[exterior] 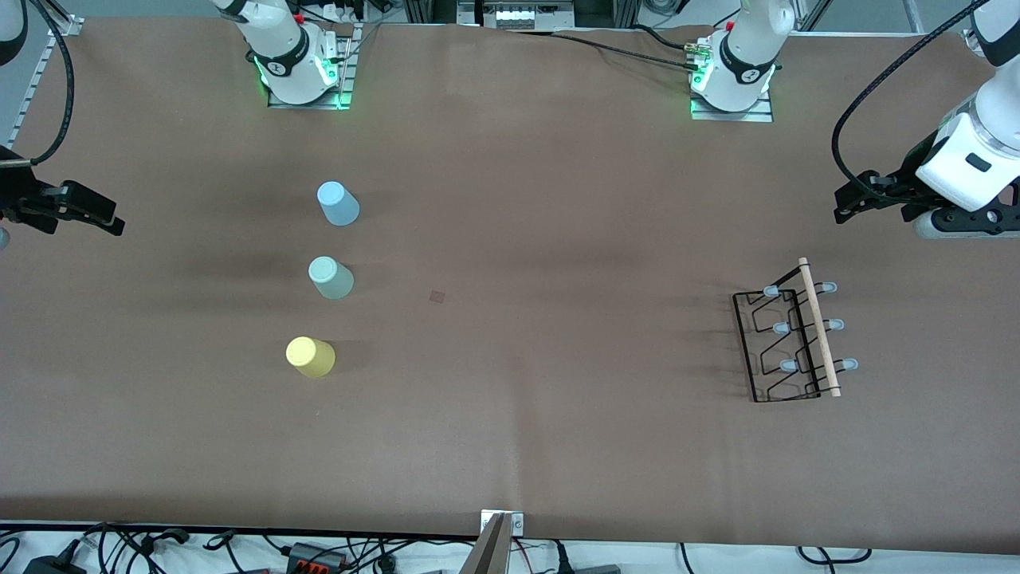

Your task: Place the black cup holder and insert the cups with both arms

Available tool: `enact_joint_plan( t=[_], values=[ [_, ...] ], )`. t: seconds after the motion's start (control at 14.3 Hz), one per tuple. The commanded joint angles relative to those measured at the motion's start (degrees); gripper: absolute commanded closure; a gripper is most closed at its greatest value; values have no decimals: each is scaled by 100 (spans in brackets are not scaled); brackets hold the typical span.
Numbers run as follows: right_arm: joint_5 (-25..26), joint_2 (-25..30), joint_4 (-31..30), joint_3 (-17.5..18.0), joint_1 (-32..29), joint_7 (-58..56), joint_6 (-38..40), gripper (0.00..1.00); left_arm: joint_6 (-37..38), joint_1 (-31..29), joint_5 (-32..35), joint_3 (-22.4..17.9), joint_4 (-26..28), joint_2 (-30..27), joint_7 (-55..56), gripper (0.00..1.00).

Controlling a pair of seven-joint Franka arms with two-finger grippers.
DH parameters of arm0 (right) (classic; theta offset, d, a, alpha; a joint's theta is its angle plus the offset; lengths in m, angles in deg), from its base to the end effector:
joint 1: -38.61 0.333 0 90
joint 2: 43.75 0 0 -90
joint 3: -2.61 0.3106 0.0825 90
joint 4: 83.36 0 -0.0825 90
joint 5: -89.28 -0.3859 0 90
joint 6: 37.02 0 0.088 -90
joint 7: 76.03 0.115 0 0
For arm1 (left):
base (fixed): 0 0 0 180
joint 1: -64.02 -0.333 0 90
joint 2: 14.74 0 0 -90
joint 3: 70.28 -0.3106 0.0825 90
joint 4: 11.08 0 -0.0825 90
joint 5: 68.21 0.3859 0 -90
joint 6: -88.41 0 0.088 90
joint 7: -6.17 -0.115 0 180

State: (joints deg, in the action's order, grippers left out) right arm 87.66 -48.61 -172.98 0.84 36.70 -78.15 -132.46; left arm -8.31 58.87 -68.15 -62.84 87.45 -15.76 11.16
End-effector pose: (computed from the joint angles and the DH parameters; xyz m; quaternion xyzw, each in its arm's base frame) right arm 0.5886 -0.0342 0.5741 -0.9998 0.0148 -0.0090 0.0123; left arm 0.5563 -0.0227 0.5601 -0.9997 -0.0235 0.0068 0.0021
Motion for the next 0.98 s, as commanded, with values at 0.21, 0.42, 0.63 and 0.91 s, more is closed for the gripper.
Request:
enact_joint_plan(
  t=[0.21, 0.42, 0.63, 0.91],
  values=[
    [31, 126, -135, 63, -46, 63, 17, 0, 74, -22, -59, -5, -176, 93, -42, 0],
    [22, 108, -126, 63, -46, 72, 0, 0, 74, -22, -59, -5, -176, 93, -33, 0],
    [4, 64, -126, 63, -46, 63, 17, 0, 5, -30, -50, -5, -176, 180, -50, 0],
    [75, -356, -100, 72, 182, 72, -62, 0, -1153, -39, -33, -40, -79, 1031, -59, 0]
  ],
)
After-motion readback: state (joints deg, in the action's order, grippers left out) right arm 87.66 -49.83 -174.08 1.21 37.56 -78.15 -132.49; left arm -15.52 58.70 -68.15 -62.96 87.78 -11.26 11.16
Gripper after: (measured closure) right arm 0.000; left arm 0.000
